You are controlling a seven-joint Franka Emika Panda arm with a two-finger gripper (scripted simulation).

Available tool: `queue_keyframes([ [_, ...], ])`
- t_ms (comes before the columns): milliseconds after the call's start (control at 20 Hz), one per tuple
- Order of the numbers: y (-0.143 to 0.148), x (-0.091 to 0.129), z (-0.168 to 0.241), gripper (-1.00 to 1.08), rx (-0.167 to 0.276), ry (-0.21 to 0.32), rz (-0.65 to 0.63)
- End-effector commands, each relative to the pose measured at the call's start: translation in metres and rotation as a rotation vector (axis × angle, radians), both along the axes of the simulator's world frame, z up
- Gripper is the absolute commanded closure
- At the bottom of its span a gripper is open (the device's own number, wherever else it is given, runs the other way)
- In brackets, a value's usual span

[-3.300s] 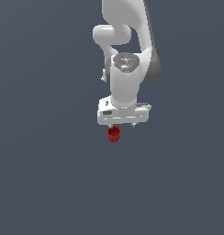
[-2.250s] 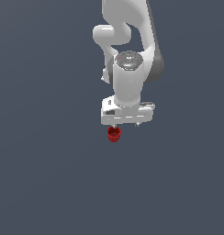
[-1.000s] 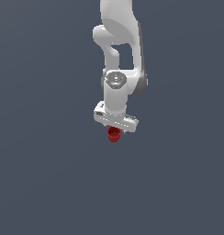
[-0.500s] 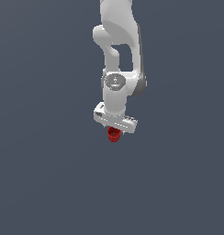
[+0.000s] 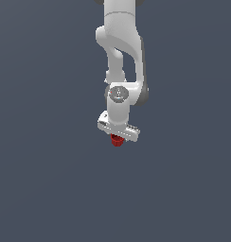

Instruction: Pick up the object and move it to a goal position.

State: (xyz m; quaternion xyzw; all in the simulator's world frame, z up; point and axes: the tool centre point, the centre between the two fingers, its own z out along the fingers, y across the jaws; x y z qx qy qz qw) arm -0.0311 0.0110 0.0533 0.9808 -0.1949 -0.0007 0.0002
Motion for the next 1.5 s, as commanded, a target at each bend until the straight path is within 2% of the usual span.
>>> queue_keyframes([
  [0,0.000,0.001,-0.005,-0.92,0.000,-0.001,0.000],
  [100,0.000,0.001,-0.006,-0.92,0.000,-0.001,0.000],
  [150,0.000,0.001,-0.006,1.08,0.000,-0.001,0.000],
  [900,0.002,-0.002,0.000,1.08,0.001,-0.002,0.000],
  [1450,0.016,-0.033,0.038,1.08,0.000,-0.002,0.000],
])
